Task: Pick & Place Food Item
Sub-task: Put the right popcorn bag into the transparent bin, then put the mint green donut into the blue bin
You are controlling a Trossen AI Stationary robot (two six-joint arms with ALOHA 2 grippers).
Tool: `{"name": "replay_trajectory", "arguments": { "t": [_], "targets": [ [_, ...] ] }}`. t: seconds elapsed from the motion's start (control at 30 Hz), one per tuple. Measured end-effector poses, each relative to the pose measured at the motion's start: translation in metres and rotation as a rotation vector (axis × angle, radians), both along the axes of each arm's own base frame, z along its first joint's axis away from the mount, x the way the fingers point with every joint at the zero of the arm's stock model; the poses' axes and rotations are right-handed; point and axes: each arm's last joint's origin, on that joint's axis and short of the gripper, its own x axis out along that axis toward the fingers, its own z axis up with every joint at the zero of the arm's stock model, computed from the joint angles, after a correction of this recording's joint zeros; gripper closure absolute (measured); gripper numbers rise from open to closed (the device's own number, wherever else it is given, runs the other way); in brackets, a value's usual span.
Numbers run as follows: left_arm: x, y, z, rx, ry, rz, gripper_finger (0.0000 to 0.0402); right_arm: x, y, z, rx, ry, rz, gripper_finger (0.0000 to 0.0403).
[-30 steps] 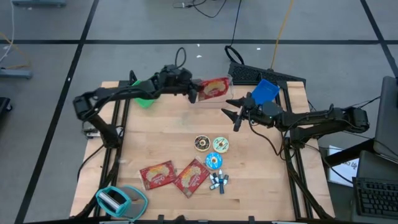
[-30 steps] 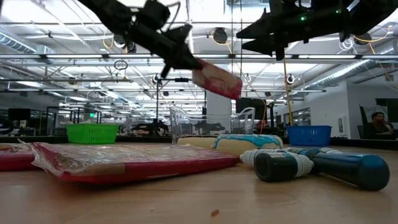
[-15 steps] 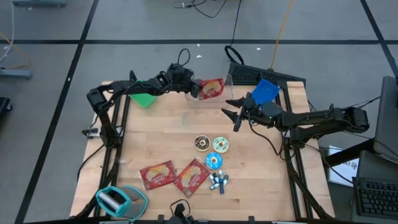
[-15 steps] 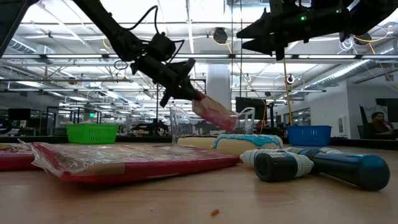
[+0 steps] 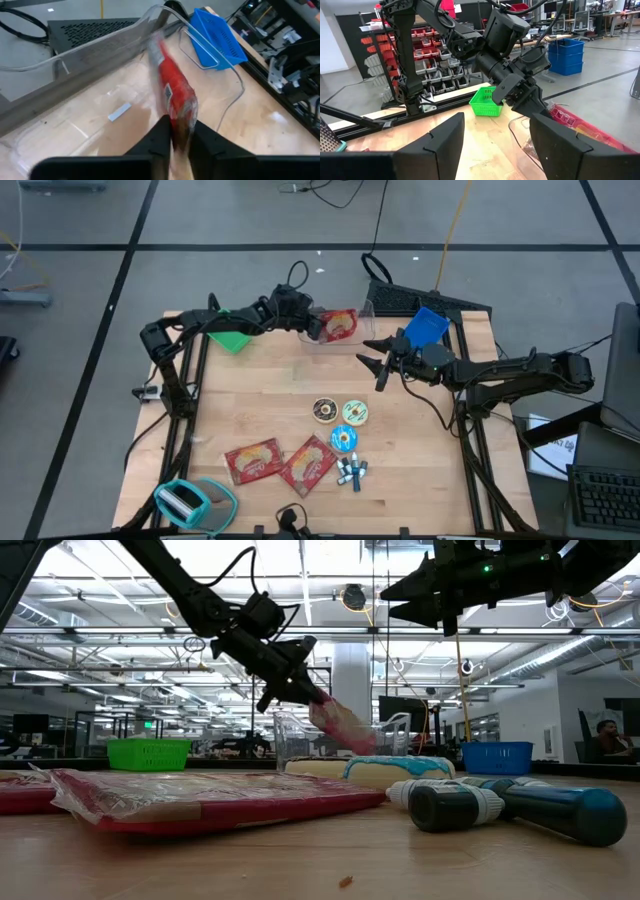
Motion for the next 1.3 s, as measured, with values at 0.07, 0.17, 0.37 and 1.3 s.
{"name": "replay_trajectory", "arguments": {
  "t": [0.07,0.17,0.37,1.3],
  "targets": [
    [0.000,-0.001,0.000,0.005,0.008,0.011,0.0313,0.000,0.000,0.000,0.000,0.000,0.000,0.0187],
    [0.001,-0.002,0.000,0.006,0.010,0.007,0.0278,0.000,0.000,0.000,0.000,0.000,0.000,0.0190],
    [0.000,-0.003,0.000,0.061,0.035,-0.029,0.0224,0.000,0.000,0.000,0.000,0.000,0.000,0.0188],
    [-0.057,-0.061,0.137,0.551,-0.096,-0.063,0.0215,0.000,0.000,0.000,0.000,0.005,-0.001,0.0189]
  ]
}}
